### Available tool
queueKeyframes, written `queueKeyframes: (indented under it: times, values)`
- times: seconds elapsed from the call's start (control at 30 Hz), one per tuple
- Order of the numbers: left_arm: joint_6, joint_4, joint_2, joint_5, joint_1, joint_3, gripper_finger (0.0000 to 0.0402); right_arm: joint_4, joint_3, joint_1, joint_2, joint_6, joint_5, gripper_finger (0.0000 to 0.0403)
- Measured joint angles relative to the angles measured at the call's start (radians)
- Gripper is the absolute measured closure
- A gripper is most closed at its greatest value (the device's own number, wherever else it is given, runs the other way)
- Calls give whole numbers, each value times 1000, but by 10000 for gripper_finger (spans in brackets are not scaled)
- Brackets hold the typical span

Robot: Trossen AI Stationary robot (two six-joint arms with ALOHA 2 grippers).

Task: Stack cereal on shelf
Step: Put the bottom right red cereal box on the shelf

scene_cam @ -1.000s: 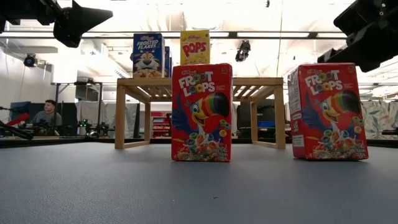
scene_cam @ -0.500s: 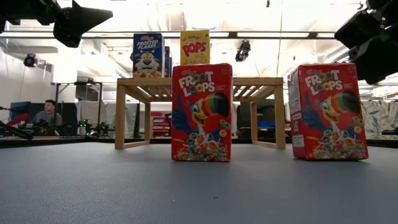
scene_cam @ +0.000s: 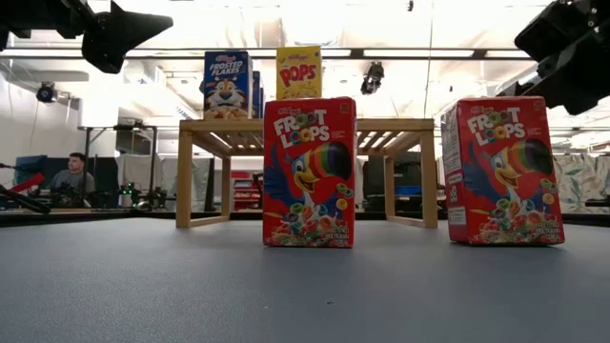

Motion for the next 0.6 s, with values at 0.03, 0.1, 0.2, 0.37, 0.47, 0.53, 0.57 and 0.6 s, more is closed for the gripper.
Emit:
queueKeyframes:
  times: [0.03, 0.1, 0.2, 0.37, 0.47, 0.53, 0.57, 0.6]
  values:
    - [-1, 0, 0, 0, 0, 0, 109, -13, 6, 7, 0, 7, 4, 172]
    - [-1, 0, 0, 0, 0, 0, 109, -42, 20, 26, 0, 24, 20, 172]
    - [-1, 0, 0, 0, 0, 0, 109, -67, 31, 60, 0, 34, 54, 172]
    - [-5, 0, 0, 0, 0, 0, 109, -71, 31, 115, 0, 59, 63, 172]
    - [-27, 0, 0, 0, 0, 0, 109, -71, 31, 143, 0, 70, 64, 172]
    - [-35, 0, 0, 0, 0, 0, 109, -71, 31, 156, 0, 74, 64, 172]
    - [-42, 0, 0, 0, 0, 0, 109, -71, 31, 160, 0, 76, 64, 172]
    - [-49, 0, 0, 0, 0, 0, 109, -72, 31, 163, 0, 80, 64, 172]
